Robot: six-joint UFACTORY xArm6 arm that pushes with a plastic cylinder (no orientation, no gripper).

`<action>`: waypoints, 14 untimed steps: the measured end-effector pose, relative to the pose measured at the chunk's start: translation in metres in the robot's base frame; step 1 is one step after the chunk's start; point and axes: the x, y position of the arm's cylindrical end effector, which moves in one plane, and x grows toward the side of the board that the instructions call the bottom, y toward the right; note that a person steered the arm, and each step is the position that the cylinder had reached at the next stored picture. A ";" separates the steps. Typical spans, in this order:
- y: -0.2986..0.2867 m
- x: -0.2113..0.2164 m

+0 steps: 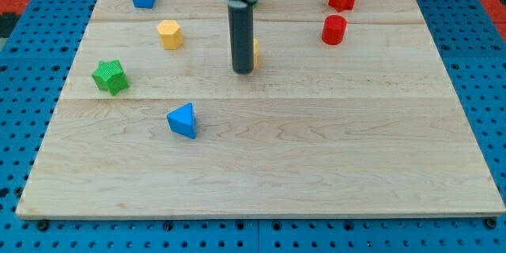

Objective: Move the yellow hexagon diagonal to the blue triangle

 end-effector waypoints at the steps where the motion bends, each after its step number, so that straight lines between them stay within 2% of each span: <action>1: -0.012 -0.026; 2: -0.061 -0.074; 3: -0.108 -0.096; 4: -0.139 -0.075; 5: -0.077 -0.034; 6: -0.032 -0.019; 7: -0.085 -0.058; 8: -0.138 -0.058; 9: -0.077 -0.005; 10: 0.030 0.005; 11: 0.020 -0.005; 12: -0.083 -0.022; 13: -0.114 -0.006; 14: -0.031 0.019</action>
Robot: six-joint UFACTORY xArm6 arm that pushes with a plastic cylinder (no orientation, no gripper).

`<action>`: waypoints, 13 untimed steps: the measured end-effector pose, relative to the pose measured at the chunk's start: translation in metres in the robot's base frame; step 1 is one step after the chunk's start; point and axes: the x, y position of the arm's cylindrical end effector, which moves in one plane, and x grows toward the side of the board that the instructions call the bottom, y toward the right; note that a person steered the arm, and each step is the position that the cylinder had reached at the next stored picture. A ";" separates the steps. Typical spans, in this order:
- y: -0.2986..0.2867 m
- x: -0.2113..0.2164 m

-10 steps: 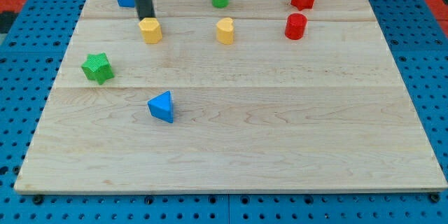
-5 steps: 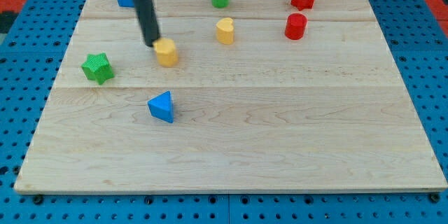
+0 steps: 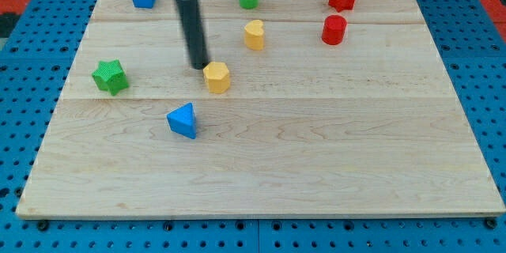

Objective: Move the yellow hexagon diagonal to the blue triangle

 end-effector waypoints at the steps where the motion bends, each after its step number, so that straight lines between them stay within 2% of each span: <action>1: -0.015 -0.015; 2: -0.056 0.002; 3: -0.019 0.037; 4: 0.092 0.045; 5: 0.134 0.053; 6: 0.118 0.083; 7: 0.164 0.096; 8: 0.165 0.068; 9: 0.180 0.064; 11: 0.180 0.068; 12: 0.174 0.085; 13: 0.156 0.081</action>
